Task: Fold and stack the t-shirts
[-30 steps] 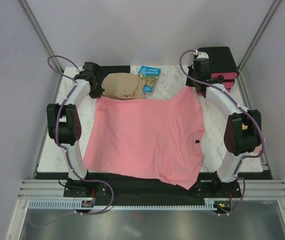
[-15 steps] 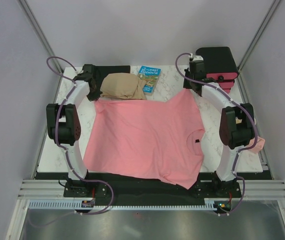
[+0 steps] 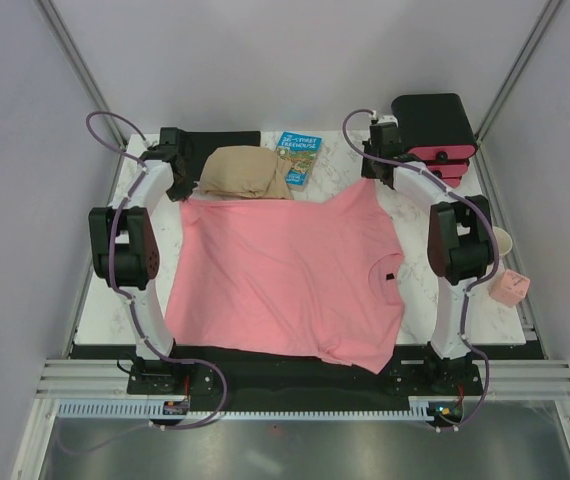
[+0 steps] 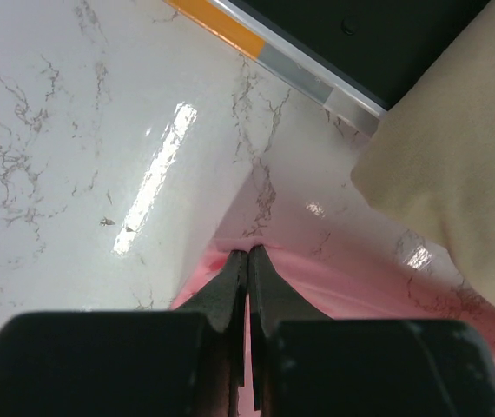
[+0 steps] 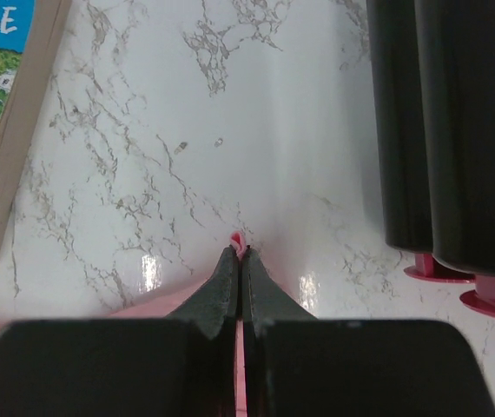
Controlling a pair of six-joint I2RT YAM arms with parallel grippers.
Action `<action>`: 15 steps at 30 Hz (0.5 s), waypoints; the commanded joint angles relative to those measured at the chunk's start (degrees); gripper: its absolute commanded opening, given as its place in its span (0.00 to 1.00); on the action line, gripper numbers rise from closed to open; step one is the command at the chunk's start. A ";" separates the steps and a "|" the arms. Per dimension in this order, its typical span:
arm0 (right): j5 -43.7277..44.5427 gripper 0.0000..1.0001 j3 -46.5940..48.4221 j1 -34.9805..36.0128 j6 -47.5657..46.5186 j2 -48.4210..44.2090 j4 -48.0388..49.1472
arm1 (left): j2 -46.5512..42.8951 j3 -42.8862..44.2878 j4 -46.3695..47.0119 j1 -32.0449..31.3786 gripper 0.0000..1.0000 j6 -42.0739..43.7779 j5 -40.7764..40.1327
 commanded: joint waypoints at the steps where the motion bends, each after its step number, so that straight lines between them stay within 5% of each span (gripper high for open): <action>1: 1.29 0.00 4.08 0.63 -0.65 3.07 2.13 | 1.08 3.30 0.46 0.29 0.02 2.28 -0.69; 13: 1.47 0.01 6.28 1.24 -1.53 6.50 1.70 | 2.22 4.08 -0.41 0.20 0.02 3.33 2.74; 15: 0.95 0.19 6.55 1.16 -1.18 6.86 1.35 | 2.22 4.26 -1.03 0.20 0.23 2.46 2.22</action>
